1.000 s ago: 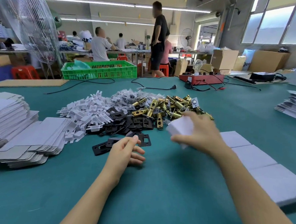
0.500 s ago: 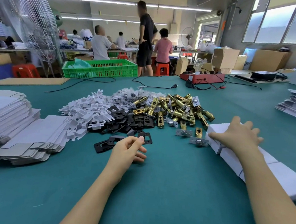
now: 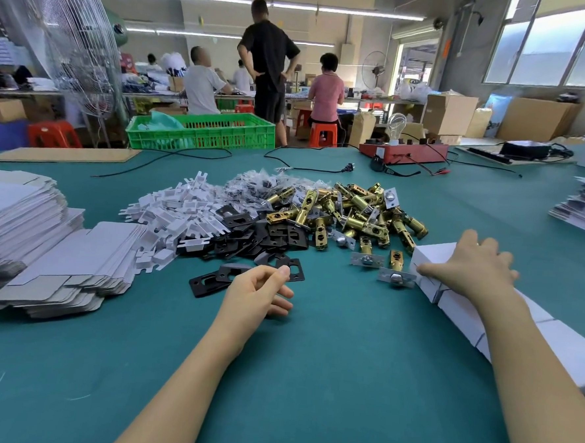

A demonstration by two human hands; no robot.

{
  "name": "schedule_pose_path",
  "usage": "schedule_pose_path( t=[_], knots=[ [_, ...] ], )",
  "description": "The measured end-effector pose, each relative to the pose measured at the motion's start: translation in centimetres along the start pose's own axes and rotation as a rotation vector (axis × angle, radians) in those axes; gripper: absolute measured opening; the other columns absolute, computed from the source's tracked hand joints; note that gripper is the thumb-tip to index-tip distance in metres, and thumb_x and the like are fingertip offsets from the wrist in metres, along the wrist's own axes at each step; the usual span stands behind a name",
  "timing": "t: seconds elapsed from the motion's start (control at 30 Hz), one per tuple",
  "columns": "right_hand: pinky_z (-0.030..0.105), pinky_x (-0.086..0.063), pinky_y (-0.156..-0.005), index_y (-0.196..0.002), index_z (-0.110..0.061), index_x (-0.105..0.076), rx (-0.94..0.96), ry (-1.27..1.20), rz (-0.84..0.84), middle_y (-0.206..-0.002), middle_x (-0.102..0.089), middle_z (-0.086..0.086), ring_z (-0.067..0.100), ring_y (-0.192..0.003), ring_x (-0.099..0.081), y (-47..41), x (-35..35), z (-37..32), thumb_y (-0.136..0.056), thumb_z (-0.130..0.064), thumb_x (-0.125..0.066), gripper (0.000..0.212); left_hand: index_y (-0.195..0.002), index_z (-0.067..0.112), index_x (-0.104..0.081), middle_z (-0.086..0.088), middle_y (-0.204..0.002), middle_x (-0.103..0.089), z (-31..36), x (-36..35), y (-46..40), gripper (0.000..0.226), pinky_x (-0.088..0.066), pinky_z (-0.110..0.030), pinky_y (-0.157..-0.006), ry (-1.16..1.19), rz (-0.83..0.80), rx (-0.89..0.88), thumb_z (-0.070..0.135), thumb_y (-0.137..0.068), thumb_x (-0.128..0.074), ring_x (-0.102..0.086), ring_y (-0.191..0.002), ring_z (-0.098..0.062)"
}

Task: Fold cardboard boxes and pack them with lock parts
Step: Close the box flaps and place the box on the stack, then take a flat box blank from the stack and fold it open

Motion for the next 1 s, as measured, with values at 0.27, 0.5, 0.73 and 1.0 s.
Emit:
schedule_pose_path(
  t=[0.27,0.5,0.73,1.0],
  knots=[
    [0.066,-0.011,-0.109,-0.139,-0.013,-0.026,-0.010,0.193,-0.150,-0.153,-0.015,0.020,0.047,-0.142,-0.003,1.0,-0.6,-0.9,-0.081,-0.052,-0.065,0.080,-0.088,0.007,-0.069,-0.002,-0.070,-0.071,0.0,0.1,0.0,0.026,-0.057,-0.024,-0.060,-0.013,0.011,0.012,0.030,-0.097,-0.059,-0.069,-0.063,-0.017],
    [0.046,-0.040,-0.094,-0.108,-0.002,-0.050,0.429,0.036,0.228,-0.117,-0.051,0.021,0.039,-0.117,-0.042,5.0,-0.1,-8.8,-0.086,-0.020,-0.056,0.029,-0.087,0.008,-0.068,-0.003,-0.070,-0.071,0.1,0.2,0.1,0.024,-0.056,-0.023,-0.060,-0.030,0.025,0.030,0.026,-0.099,-0.056,-0.068,-0.063,-0.015],
    [0.035,-0.047,-0.077,-0.106,-0.010,-0.056,0.728,-0.073,-0.011,-0.103,-0.054,0.006,0.025,-0.098,-0.054,8.0,-7.4,-12.4,-0.098,-0.033,-0.042,0.028,-0.085,0.008,-0.067,-0.003,-0.069,-0.070,0.3,0.3,0.3,0.023,-0.055,-0.022,-0.057,-0.013,0.050,0.028,0.020,-0.100,-0.054,-0.067,-0.060,-0.013],
    [0.033,-0.045,-0.079,-0.106,-0.014,-0.060,0.744,-0.130,0.020,-0.104,-0.056,0.003,0.022,-0.096,-0.052,6.9,-7.7,-12.2,-0.097,-0.033,-0.046,0.025,-0.090,0.020,-0.063,0.003,-0.073,-0.069,3.2,4.7,1.2,0.016,-0.054,-0.028,-0.062,-0.050,0.435,-0.170,0.014,-0.100,-0.052,-0.067,-0.066,-0.016]
  ],
)
Point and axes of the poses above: each hand's wrist, its own y-axis away from the middle knuckle, its own x-axis out of the back of the hand, z = x × y, the point moved 6 cm from there along -y, towards the middle knuckle
